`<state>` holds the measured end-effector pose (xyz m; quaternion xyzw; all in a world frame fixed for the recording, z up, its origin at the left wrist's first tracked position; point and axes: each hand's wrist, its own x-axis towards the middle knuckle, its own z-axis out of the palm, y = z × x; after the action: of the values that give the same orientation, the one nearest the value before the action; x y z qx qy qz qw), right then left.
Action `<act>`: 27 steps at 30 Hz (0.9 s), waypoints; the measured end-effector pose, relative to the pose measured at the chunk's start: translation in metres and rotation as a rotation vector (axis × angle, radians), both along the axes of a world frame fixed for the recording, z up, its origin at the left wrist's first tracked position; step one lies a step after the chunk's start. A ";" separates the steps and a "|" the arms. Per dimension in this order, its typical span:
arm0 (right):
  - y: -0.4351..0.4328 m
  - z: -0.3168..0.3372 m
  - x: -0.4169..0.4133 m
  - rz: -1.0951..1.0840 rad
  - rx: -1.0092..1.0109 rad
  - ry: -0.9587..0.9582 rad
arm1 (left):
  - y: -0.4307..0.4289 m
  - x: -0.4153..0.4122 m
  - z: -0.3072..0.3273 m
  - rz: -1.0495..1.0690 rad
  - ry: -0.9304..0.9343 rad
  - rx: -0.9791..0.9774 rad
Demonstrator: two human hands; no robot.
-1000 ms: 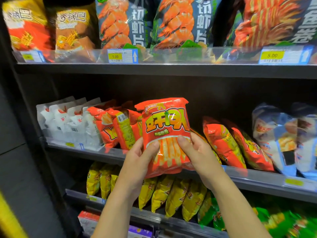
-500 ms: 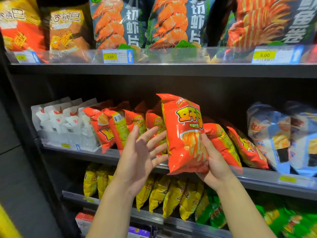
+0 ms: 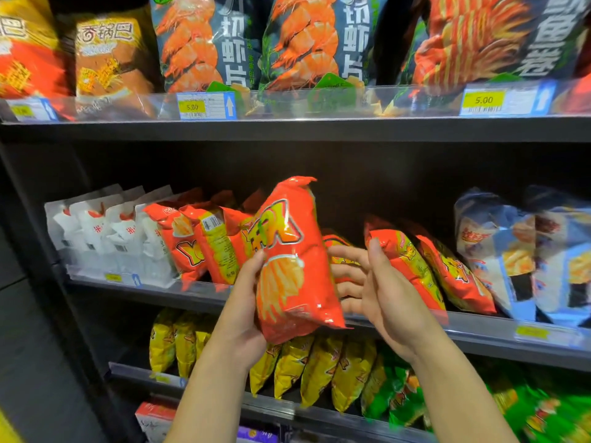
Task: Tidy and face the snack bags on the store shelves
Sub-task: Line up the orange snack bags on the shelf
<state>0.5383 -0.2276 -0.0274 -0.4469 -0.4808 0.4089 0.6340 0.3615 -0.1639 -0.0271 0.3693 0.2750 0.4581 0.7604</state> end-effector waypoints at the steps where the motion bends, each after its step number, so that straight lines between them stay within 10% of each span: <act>1: -0.001 0.001 0.000 0.017 -0.002 0.001 | 0.002 -0.001 -0.002 -0.013 -0.065 -0.048; 8: 0.003 0.004 0.002 0.040 0.006 -0.106 | 0.009 0.000 -0.012 -0.020 -0.008 0.058; 16: 0.004 0.000 0.013 -0.020 0.112 -0.475 | 0.024 -0.013 -0.026 0.040 0.398 0.691; 27: 0.002 0.002 0.022 0.031 0.251 -0.584 | 0.032 -0.022 -0.029 0.089 0.506 0.822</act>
<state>0.5606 -0.2255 -0.0250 -0.4564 -0.6961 0.2104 0.5128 0.3398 -0.1317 -0.0560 0.7268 0.2629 0.4569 0.4403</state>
